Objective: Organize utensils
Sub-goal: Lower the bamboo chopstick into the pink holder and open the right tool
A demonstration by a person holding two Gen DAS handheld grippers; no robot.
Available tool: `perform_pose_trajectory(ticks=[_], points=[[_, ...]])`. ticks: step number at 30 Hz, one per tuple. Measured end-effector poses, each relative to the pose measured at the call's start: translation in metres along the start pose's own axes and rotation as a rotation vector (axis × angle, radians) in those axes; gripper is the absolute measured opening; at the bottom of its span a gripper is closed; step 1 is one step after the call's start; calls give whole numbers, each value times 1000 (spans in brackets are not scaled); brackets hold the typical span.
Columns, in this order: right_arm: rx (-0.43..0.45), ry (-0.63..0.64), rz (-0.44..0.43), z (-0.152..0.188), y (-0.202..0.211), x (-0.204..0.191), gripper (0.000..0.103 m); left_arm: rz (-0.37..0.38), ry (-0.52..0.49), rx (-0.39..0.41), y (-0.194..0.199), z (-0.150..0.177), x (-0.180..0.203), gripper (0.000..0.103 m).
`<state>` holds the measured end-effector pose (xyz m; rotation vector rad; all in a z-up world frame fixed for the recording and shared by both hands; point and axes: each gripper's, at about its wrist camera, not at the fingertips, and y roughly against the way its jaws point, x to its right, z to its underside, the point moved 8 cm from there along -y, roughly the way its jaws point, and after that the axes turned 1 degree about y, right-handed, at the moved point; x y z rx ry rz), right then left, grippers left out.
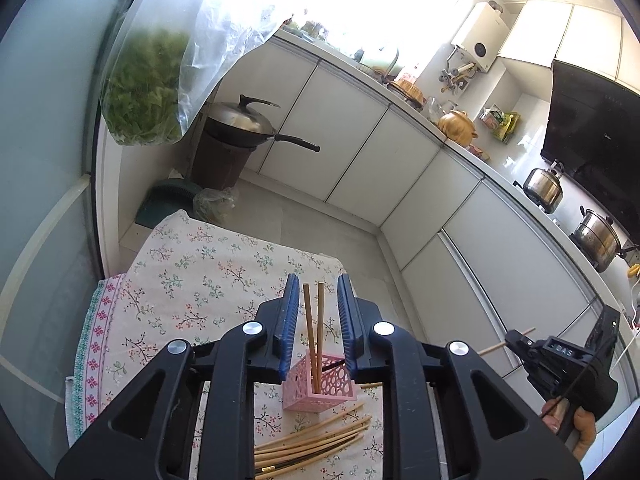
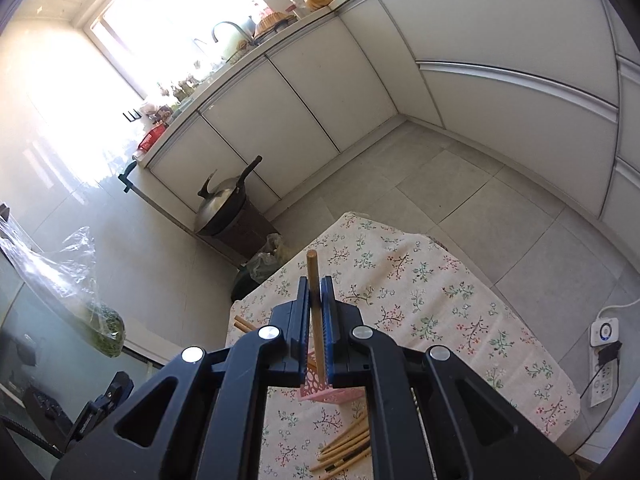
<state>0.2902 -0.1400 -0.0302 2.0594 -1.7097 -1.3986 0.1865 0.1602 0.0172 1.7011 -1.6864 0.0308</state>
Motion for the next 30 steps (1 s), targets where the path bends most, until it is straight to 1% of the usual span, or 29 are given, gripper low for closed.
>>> perform_pose_trajectory(ticks=[7, 9, 10, 13, 17, 21, 27, 29, 30], points=[[-28, 7, 33, 8, -39, -6, 6, 1, -5, -29, -8, 5, 0, 21], [-35, 13, 42, 11, -52, -6, 7, -2, -19, -44, -12, 10, 3, 22], [-36, 9, 42, 11, -56, -6, 9, -4, -26, -52, -15, 11, 4, 23], [-44, -15, 33, 13, -63, -2, 9, -4, -53, -72, -21, 19, 8, 23], [-46, 3, 37, 13, -60, -2, 9, -1, -83, -94, -26, 27, 17, 25], [-42, 25, 30, 16, -49, -4, 9, 2, -123, -115, -31, 38, 28, 28], [-52, 68, 23, 38, -33, -2, 10, -7, -194, -151, -39, 58, 44, 37], [-60, 82, 26, 47, -30, 2, 10, -13, -210, -156, -41, 64, 47, 44], [-61, 91, 32, 51, -27, 4, 10, -16, -218, -159, -42, 67, 49, 45]])
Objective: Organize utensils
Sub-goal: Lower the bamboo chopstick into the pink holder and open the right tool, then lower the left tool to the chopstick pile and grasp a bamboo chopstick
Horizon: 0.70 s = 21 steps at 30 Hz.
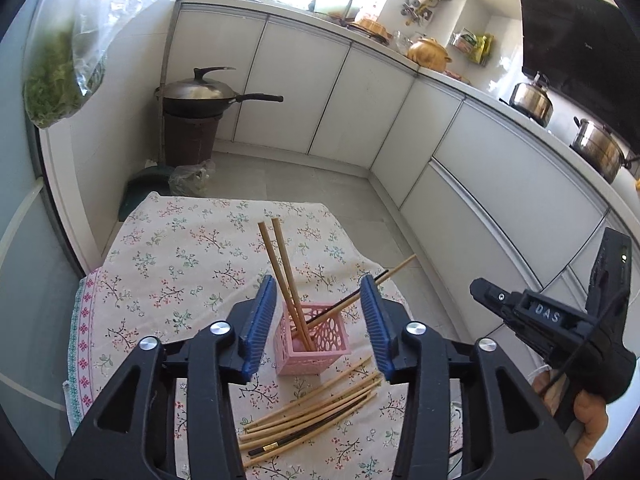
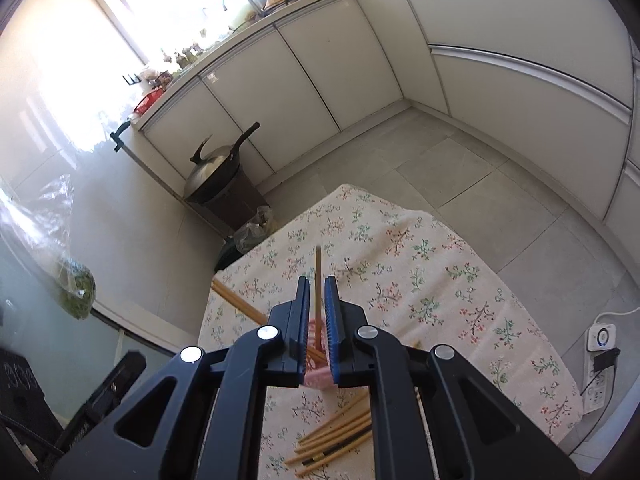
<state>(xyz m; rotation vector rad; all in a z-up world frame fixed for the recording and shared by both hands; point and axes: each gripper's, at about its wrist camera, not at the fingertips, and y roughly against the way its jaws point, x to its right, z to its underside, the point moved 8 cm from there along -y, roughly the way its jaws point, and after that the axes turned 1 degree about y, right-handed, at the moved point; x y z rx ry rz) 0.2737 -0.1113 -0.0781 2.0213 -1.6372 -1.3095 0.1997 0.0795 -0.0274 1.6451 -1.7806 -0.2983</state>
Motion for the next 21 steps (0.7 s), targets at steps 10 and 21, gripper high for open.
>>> perform_pose_trajectory(ticks=[10, 21], points=[[16, 28, 93, 30, 14, 41, 58, -15, -86, -37, -14, 27, 25, 76], [10, 27, 191, 44, 21, 86, 95, -34, -185, -115, -41, 56, 46, 88]])
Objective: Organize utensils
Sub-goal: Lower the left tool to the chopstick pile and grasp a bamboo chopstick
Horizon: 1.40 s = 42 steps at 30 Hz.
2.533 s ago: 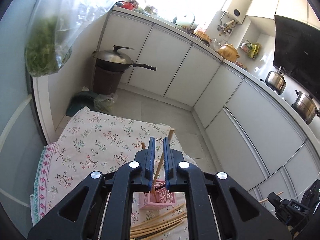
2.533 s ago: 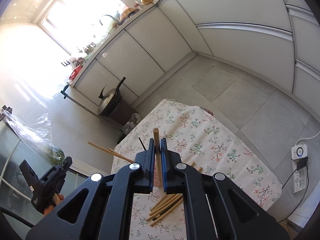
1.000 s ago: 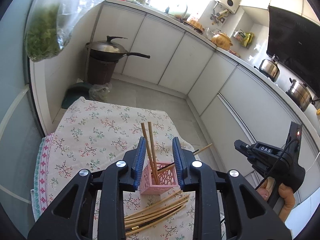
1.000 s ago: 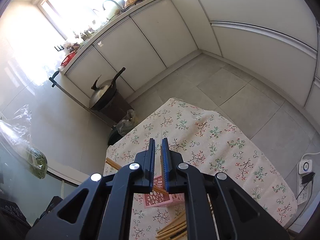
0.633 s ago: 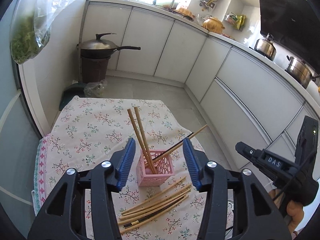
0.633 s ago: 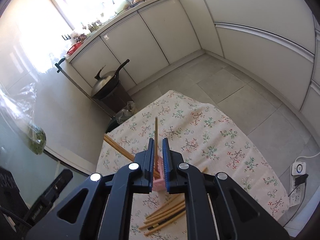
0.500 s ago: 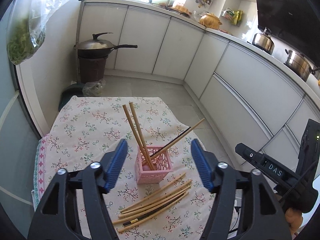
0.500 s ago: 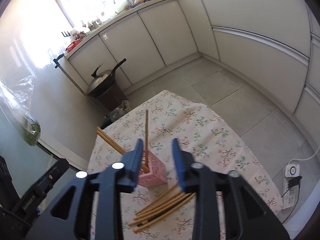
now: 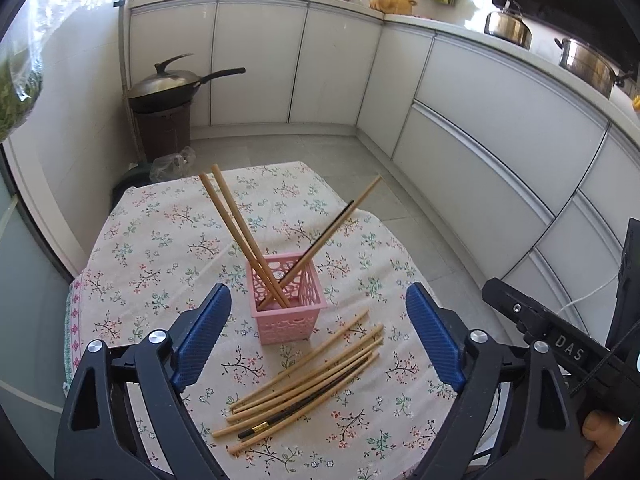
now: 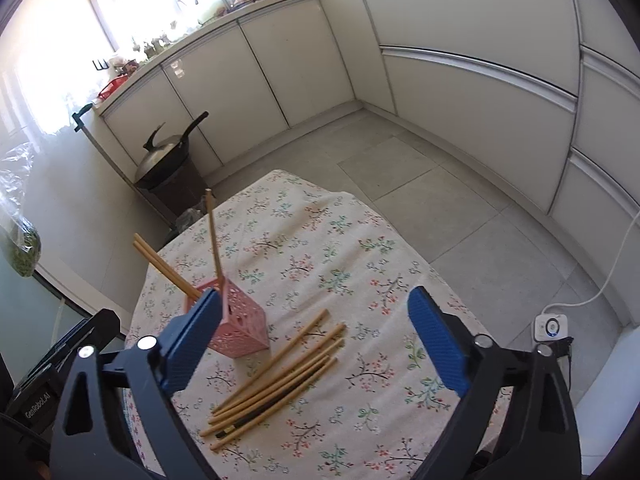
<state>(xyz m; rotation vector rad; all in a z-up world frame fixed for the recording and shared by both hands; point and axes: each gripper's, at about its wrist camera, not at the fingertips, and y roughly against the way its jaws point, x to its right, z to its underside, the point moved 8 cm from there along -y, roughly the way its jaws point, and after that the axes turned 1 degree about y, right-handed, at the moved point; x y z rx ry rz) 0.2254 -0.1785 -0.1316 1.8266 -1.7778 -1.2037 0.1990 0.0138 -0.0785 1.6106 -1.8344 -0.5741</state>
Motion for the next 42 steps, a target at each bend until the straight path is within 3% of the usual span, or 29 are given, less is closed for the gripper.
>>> perform_pose_trajectory(ticks=[2, 8, 14, 21, 24, 26, 34, 42], points=[[-4, 7, 28, 5, 1, 12, 96, -3, -20, -25, -8, 5, 5, 96], [-70, -40, 80, 34, 3, 57, 96, -5, -127, -187, -51, 36, 25, 96], [-191, -163, 60, 68, -1, 92, 96, 45, -168, -384, -102, 74, 45, 96], [-206, -210, 64, 73, 1, 108, 96, 77, -258, -496, -148, 97, 77, 95], [-233, -261, 41, 75, -1, 116, 96, 49, -327, -503, -169, 97, 86, 80], [-246, -284, 29, 77, -2, 118, 96, 39, -350, -534, -181, 100, 88, 59], [-273, -276, 7, 80, -6, 114, 96, -34, -380, -552, -209, 102, 80, 23], [-290, -282, 14, 83, -10, 117, 96, -34, -367, -579, -225, 107, 72, 17]])
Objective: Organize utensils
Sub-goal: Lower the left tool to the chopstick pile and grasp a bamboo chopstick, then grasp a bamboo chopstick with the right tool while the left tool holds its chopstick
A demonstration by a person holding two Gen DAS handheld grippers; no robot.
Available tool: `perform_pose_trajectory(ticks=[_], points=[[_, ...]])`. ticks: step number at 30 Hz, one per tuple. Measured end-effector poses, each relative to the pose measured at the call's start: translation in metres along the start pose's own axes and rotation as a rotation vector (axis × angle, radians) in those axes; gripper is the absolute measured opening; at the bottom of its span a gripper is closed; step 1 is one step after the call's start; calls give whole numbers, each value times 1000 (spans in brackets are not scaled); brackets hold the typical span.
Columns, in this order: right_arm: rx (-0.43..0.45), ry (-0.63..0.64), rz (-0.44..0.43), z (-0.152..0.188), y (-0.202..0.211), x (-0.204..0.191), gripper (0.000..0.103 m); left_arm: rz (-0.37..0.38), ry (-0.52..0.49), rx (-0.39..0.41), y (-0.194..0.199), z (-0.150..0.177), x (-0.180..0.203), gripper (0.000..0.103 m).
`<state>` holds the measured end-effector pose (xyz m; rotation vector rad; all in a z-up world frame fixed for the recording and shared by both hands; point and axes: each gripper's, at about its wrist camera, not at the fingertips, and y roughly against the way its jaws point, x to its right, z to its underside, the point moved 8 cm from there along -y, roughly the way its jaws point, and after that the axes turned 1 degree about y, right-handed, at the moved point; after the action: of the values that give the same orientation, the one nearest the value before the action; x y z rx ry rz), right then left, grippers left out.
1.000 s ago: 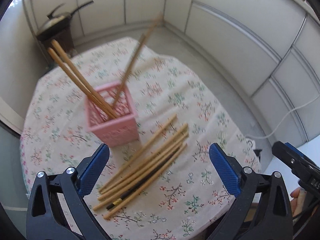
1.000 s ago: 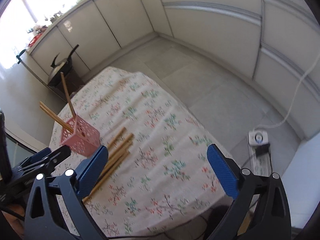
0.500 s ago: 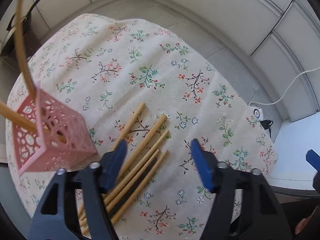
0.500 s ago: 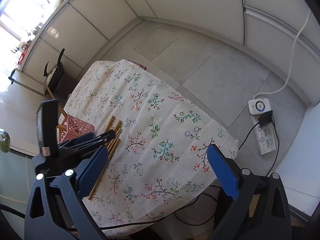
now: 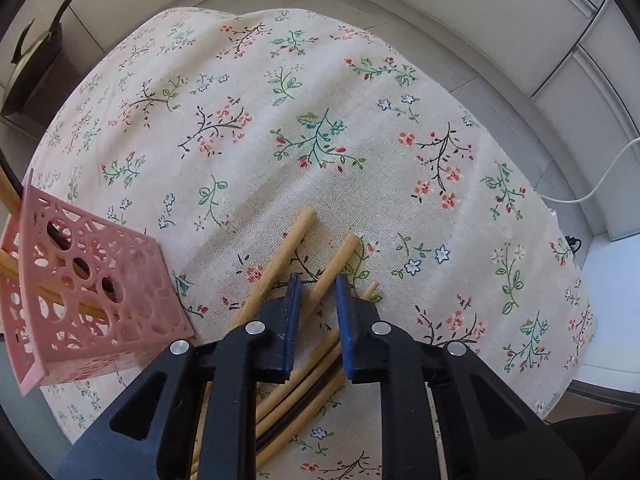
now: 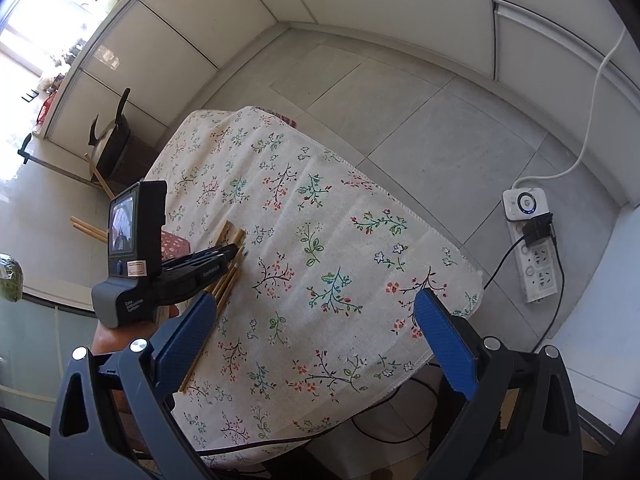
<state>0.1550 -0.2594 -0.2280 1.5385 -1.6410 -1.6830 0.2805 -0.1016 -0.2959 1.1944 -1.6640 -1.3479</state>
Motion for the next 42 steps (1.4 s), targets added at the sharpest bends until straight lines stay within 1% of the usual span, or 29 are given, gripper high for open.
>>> perform_pose_trajectory(ticks=[3, 6, 8, 9, 13, 17, 19, 20, 23, 25, 26, 28, 31, 33, 37, 39, 40, 41, 42], points=[[-7, -4, 9, 0, -3, 2, 96, 31, 30, 3, 2, 3, -1, 15], [-20, -5, 9, 2, -7, 1, 96, 44, 38, 37, 10, 10, 2, 6], [-32, -9, 7, 4, -10, 0, 96, 66, 47, 74, 23, 11, 4, 6], [-38, -12, 7, 5, -11, 0, 96, 54, 36, 109, 36, 11, 3, 6], [-74, -30, -9, 12, -23, -7, 96, 77, 29, 209, 86, 19, -2, 6], [-128, -48, -45, 19, -42, -23, 96, 90, 35, 286, 128, 42, -9, 6], [-168, -81, -76, 22, -56, -34, 94, 92, 40, 329, 148, 53, -17, 6], [-185, -98, -91, 23, -62, -38, 93, 92, 43, 344, 157, 54, -16, 6], [-238, -157, -121, 24, -84, -52, 77, 108, 58, 393, 185, 74, -26, 6], [-256, -177, -121, 21, -99, -60, 67, 115, 59, 418, 200, 91, -30, 6], [-258, -181, -113, 20, -105, -63, 64, 116, 59, 426, 204, 97, -33, 6], [-271, -194, -91, 18, -119, -68, 55, 115, 57, 445, 214, 111, -36, 6], [-278, -186, -47, 18, -134, -75, 46, 123, 56, 474, 226, 119, -41, 6], [-268, -179, -14, 15, -142, -79, 41, 132, 59, 491, 233, 122, -43, 6], [-273, -181, 30, 12, -160, -83, 40, 146, 64, 496, 236, 125, -49, 6], [-252, -154, 56, 6, -163, -88, 40, 152, 71, 500, 236, 125, -53, 6], [-245, -137, 79, 5, -165, -90, 38, 154, 74, 500, 237, 126, -54, 6], [-233, -128, 102, 3, -166, -91, 35, 154, 77, 499, 237, 126, -55, 6], [-222, -115, 137, 2, -167, -91, 21, 155, 81, 500, 237, 125, -56, 6]])
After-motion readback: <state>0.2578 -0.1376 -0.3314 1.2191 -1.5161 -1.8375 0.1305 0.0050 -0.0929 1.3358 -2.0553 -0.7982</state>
